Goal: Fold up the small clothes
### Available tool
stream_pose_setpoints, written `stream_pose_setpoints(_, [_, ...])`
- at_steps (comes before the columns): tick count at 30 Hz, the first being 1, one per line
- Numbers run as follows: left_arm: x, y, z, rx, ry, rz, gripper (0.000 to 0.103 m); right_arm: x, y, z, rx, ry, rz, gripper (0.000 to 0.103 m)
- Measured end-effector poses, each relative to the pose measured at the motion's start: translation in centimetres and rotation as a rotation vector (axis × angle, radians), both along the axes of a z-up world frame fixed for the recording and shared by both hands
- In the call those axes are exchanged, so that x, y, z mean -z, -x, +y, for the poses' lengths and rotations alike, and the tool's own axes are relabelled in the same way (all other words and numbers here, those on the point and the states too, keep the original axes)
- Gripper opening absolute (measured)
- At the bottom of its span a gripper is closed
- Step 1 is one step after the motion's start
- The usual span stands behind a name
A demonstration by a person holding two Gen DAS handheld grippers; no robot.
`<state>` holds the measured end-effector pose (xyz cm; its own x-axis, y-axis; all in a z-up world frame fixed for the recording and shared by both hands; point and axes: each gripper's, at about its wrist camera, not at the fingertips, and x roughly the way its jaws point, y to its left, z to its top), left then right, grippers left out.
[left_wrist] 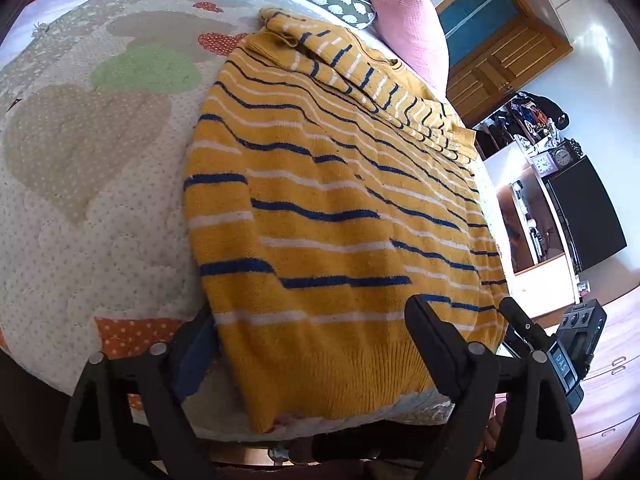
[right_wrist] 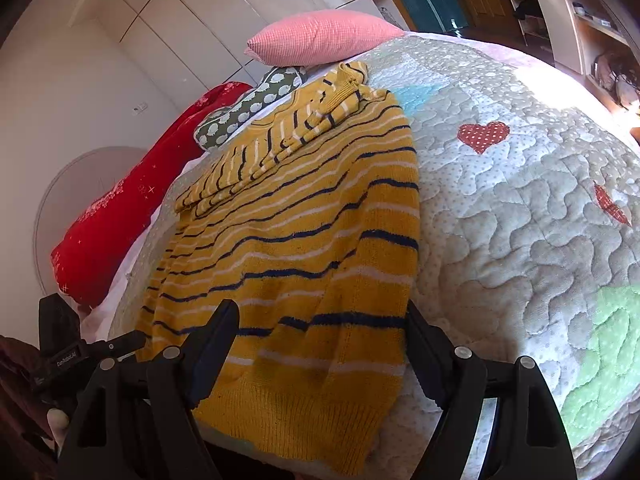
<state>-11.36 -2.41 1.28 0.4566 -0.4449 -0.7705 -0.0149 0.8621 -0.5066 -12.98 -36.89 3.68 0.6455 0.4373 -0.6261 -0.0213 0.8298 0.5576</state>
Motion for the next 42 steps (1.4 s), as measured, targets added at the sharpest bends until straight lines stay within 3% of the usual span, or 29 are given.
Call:
stream_pose_setpoints(3, [-0.2, 0.1, -0.9, 0.005, -0.073, -0.006, 0.087, -0.1, -0.7, 1.8, -0.033, 0.067, 0.003, 0.081])
stream_pose_setpoints(4, [-0.3, 0.2, -1.1, 0.000, -0.109, -0.008, 0.067, -0.1, -0.9, 2.4, -0.028, 0.112, 0.011, 0.078])
stream_pose_setpoints(5, [-0.4, 0.3, -1.1, -0.011, -0.161, -0.008, 0.049, 0.0, -1.0, 2.9, -0.017, 0.158, 0.019, 0.069])
stream_pose_setpoints(6, [-0.5, 0.4, -0.8, -0.011, -0.180, -0.003, 0.017, 0.1, -1.0, 3.2, -0.004, 0.198, 0.025, 0.058])
stream_pose_setpoints(7, [-0.5, 0.4, -0.2, -0.001, -0.115, 0.010, 0.009, 0.1, -1.1, 3.3, 0.009, 0.222, 0.028, 0.052])
stream_pose_setpoints(9, [-0.6, 0.3, 1.0, -0.024, -0.051, 0.031, 0.009, 0.1, -1.1, 2.6, 0.009, 0.190, 0.038, 0.025])
stream_pose_setpoints(12, [-1.2, 0.7, 1.7, -0.036, -0.026, 0.028, 0.009, 0.2, -1.3, 0.6, 0.011, 0.063, 0.074, 0.012])
stream_pose_setpoints(23, [-3.5, 4.9, 1.9, -0.041, -0.071, -0.037, 0.008, -0.1, 1.9, -0.3, -0.003, -0.074, 0.096, 0.010])
stream_pose_setpoints(35, [-1.9, 10.6, 2.9, -0.012, -0.041, -0.013, 0.008, 0.1, 8.6, -0.5, -0.075, 0.000, 0.104, 0.010])
stream_pose_setpoints(42, [-1.5, 10.4, 1.6, -0.006, -0.100, -0.029, 0.008, 0.8, 7.1, 0.6, -0.079, 0.031, 0.125, 0.010])
